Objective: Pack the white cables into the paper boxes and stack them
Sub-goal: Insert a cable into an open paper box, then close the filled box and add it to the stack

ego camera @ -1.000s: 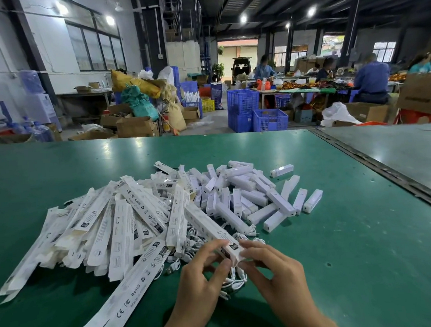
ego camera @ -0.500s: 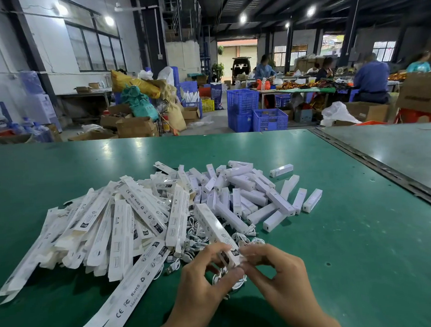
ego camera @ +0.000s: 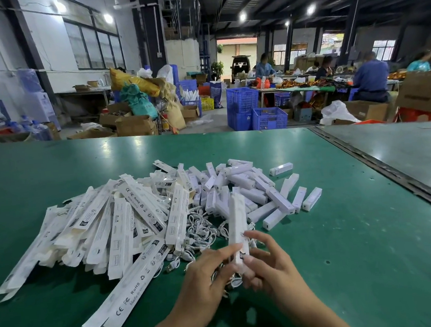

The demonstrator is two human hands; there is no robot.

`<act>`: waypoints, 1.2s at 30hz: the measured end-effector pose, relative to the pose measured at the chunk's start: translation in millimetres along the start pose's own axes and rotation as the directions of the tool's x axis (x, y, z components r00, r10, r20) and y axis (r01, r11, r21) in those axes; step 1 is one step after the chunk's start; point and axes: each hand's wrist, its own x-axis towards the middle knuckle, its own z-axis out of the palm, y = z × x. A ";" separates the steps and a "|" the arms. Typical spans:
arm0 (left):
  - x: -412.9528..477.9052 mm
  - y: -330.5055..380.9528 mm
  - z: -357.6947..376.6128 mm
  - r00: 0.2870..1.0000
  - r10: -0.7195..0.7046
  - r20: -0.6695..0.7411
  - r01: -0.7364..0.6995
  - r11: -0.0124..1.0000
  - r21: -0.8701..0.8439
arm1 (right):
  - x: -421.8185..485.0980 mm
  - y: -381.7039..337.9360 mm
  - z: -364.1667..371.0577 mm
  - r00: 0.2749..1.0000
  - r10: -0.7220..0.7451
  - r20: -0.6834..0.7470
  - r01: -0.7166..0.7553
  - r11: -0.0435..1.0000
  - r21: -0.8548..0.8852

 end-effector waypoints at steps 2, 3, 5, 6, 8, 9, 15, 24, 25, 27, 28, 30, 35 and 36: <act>0.1 -1.6 -0.5 0.998 -0.030 0.062 0.027 0.998 0.048 | 2.1 3.7 -2.5 0.999 0.030 -0.022 -0.029 0.999 0.043; 1.0 -1.8 -0.7 0.995 -0.054 0.082 0.046 0.995 0.093 | 3.2 5.8 -2.6 0.998 0.035 -0.052 -0.032 0.998 0.058; 5.7 -2.7 -3.5 0.994 -0.107 0.035 0.096 0.969 0.227 | 5.7 8.4 -2.7 0.985 0.017 -0.173 -0.002 0.996 0.085; 9.0 -4.7 -6.9 0.991 -0.128 -0.035 0.132 0.939 0.317 | 7.2 8.4 -3.3 0.967 -0.004 -0.255 0.026 0.996 0.082; 14.0 -9.6 -18.8 0.964 -0.189 -0.187 0.260 0.818 0.513 | 9.7 6.4 -7.2 0.909 -0.041 -0.415 0.070 0.996 0.055; 14.5 -11.9 -27.0 0.937 -0.243 -0.250 0.347 0.733 0.586 | 11.2 5.4 -10.7 0.876 -0.051 -0.480 0.085 0.995 0.049; 7.5 -16.3 -61.9 0.828 -0.420 -0.372 0.543 0.429 0.722 | 18.4 0.1 -31.8 0.694 -0.028 -0.719 0.157 0.981 0.114; 8.0 -15.5 -59.5 0.828 -0.440 -0.348 0.558 0.577 0.597 | 18.0 2.6 -35.2 0.731 0.110 -0.674 0.055 0.974 0.219; 7.8 -15.2 -58.4 0.838 -0.416 -0.353 0.545 0.607 0.579 | 17.5 3.6 -32.5 0.754 0.113 -0.647 0.021 0.980 0.196; 8.4 -12.4 -54.7 0.848 -0.378 -0.372 0.528 0.668 0.525 | 16.9 5.2 -27.1 0.796 0.108 -0.595 -0.026 0.989 0.144; 9.0 -10.6 -52.3 0.848 -0.365 -0.385 0.521 0.706 0.479 | 16.8 6.1 -24.2 0.811 0.104 -0.576 -0.034 0.991 0.132; 10.9 -5.4 -46.8 0.843 -0.336 -0.419 0.487 0.808 0.333 | 17.3 8.4 -20.4 0.836 0.101 -0.539 -0.040 0.992 0.124; 15.4 3.4 -38.9 0.776 -0.523 -0.354 0.394 0.839 -0.376 | 15.4 14.5 -14.6 0.917 0.104 -0.385 -0.077 0.993 0.087; 16.9 3.4 -37.9 0.765 -0.571 -0.298 0.377 0.772 -0.512 | 14.1 15.1 -12.6 0.933 0.106 -0.344 -0.084 0.993 0.079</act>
